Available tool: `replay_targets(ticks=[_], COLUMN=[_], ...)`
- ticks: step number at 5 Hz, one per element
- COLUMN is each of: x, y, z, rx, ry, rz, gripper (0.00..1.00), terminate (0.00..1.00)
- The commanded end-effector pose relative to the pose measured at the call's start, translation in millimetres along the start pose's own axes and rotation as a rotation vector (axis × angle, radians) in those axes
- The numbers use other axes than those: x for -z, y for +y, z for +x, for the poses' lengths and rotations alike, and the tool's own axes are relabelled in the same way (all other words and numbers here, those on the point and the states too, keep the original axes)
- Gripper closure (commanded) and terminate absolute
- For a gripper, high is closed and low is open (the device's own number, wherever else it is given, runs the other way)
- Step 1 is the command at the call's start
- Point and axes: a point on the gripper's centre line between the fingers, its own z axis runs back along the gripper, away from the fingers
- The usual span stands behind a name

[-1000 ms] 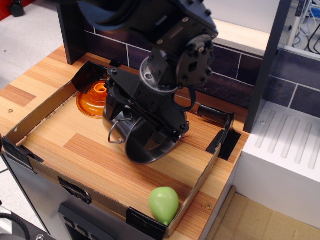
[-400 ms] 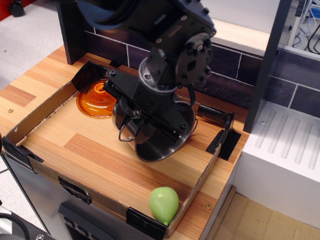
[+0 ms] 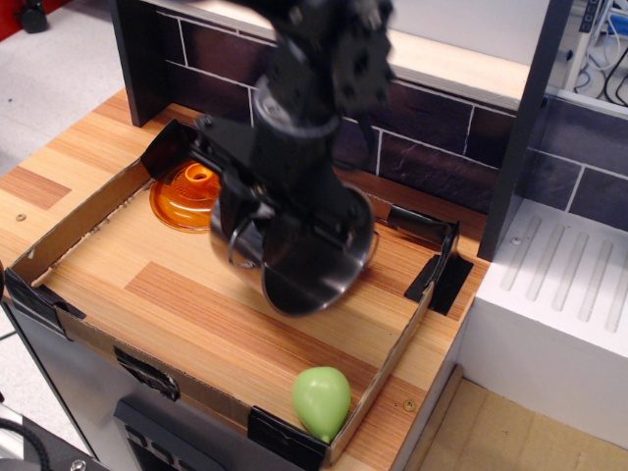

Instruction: Upright metal pot

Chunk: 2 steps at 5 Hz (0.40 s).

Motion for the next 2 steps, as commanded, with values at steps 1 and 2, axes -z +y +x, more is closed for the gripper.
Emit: replay_targets(ticks=[1,2], x=[-15,-7], y=[26,38], z=[13,15], rx=[-0.061,-0.035], ry=[0.148,0.238], rz=[-0.245,-0.346], gripper=[1.0,1.0], terminate=[0.0,0.0])
